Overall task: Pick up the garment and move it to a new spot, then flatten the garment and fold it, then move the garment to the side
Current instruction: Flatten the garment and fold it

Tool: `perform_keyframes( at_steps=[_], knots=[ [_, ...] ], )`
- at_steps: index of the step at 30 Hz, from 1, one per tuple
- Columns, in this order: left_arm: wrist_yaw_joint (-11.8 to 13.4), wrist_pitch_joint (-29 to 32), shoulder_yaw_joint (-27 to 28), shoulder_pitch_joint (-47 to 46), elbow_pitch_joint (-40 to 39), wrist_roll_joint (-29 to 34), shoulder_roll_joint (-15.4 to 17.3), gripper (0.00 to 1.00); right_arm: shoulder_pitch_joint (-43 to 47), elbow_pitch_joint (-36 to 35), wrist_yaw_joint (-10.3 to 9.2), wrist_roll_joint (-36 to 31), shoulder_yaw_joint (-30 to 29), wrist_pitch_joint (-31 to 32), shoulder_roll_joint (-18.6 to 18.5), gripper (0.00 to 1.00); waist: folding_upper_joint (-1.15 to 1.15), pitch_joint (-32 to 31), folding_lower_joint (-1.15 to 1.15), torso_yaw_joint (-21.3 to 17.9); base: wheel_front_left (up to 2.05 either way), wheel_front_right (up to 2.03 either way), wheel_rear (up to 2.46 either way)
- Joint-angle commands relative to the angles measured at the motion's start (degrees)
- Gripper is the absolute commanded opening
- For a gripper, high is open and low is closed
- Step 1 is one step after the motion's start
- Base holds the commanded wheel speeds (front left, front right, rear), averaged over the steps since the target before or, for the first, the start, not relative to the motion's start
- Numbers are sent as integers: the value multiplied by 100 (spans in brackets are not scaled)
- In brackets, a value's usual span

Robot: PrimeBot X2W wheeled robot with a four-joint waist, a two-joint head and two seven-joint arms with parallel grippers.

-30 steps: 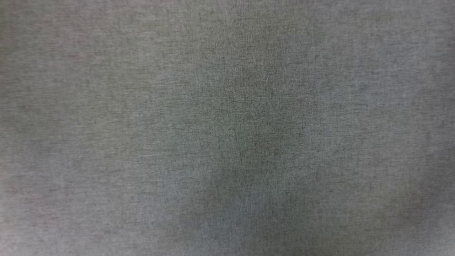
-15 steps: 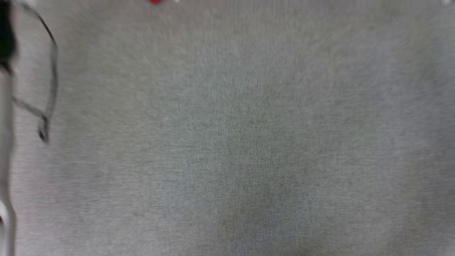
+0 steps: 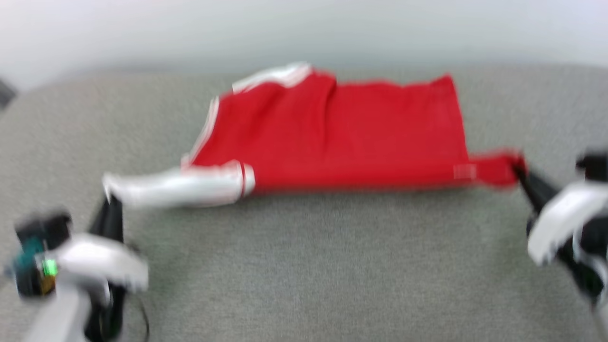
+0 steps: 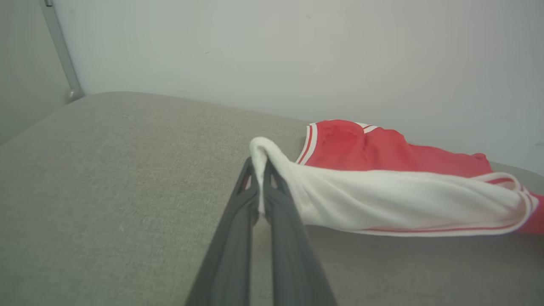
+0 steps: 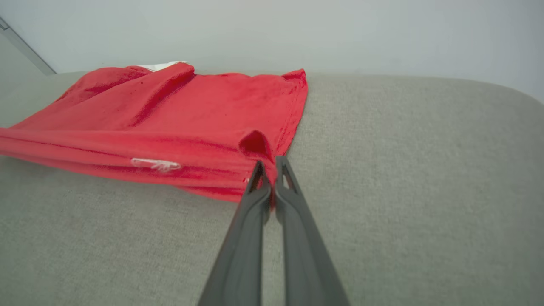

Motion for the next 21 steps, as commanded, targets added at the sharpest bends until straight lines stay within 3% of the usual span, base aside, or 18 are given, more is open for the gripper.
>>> perform_keyframes(
  at_steps=[1,12,17,21],
  knots=[
    [257,43,75,666,-296,-69,66,0,632,-140,-17,-11,-271,110,9,0,0,-589,3,46,0,0,0],
    [1270,622,153,3315,-2122,-385,161,0,3399,-1463,-16,-370,-1472,938,697,0,0,-1234,3,110,0,0,0],
    [1474,809,143,3734,-2622,-481,167,0,4041,-2095,-15,-612,-1923,1388,1171,0,0,-1267,3,104,0,0,0],
    [1447,883,79,3603,-2765,-465,188,0,4085,-2318,-14,-735,-2030,1610,1347,0,0,-1246,3,79,0,0,0]
  ],
)
